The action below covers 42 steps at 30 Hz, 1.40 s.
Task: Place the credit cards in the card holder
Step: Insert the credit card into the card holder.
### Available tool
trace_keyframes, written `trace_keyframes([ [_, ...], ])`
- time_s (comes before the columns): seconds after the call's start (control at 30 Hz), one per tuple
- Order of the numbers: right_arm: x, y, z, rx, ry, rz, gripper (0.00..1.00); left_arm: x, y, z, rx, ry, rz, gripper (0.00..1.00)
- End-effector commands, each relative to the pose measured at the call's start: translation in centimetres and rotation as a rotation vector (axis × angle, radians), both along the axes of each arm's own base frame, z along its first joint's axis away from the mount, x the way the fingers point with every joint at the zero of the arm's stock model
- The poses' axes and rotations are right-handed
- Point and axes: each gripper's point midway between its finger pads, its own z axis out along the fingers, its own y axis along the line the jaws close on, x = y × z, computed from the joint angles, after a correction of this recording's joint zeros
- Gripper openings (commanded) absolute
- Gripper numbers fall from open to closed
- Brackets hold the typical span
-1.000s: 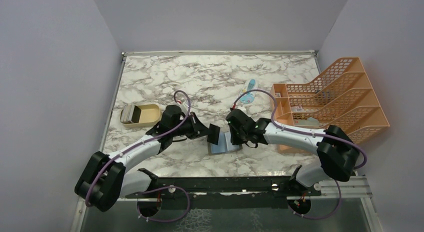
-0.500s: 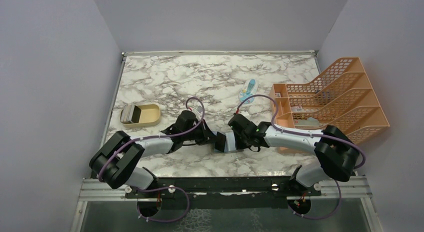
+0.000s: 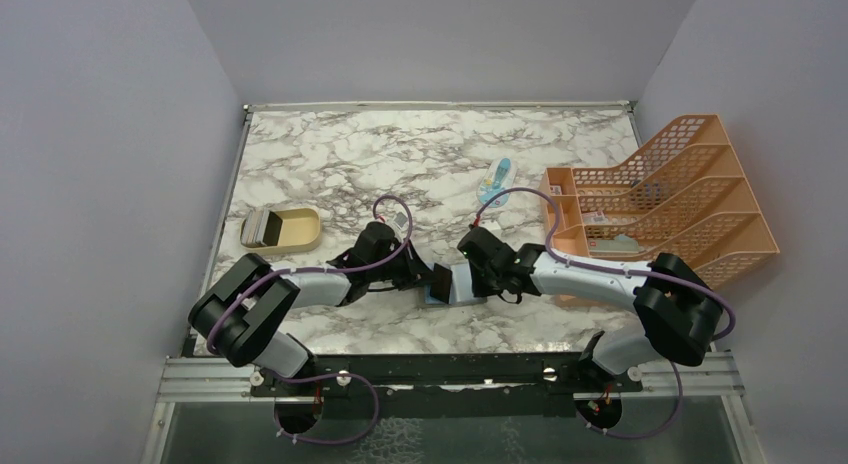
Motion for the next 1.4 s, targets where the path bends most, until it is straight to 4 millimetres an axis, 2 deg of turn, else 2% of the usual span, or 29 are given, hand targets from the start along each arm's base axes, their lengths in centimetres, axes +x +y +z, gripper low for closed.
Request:
trace_keyframes([
  [0.0,0.0,-0.3,-0.7,0.004,-0.006,-0.025,0.15,0.7,0.0,-0.3,0.01,-0.036,0.021,0.0],
  [0.2,-0.8,-0.4,-1.2,0.032,0.021,-0.032,0.15,0.7,-0.2,0.0,-0.011,-0.044,0.024,0.0],
  [0.67,-1.3,-0.4,-1.6,0.05,0.041,-0.04,0.15,0.6,-1.0,-1.2,0.0,-0.028,0.015,0.0],
  [1.03,-1.7,0.2,-1.5,0.09,0.061,-0.037,0.15,0.9,0.0,-2.8,0.07,-0.054,0.07,0.0],
  [1.37,-2.3,0.5,-1.7,0.119,0.092,-0.047,0.14,0.9,-0.2,-3.5,0.097,-0.062,0.091,0.0],
])
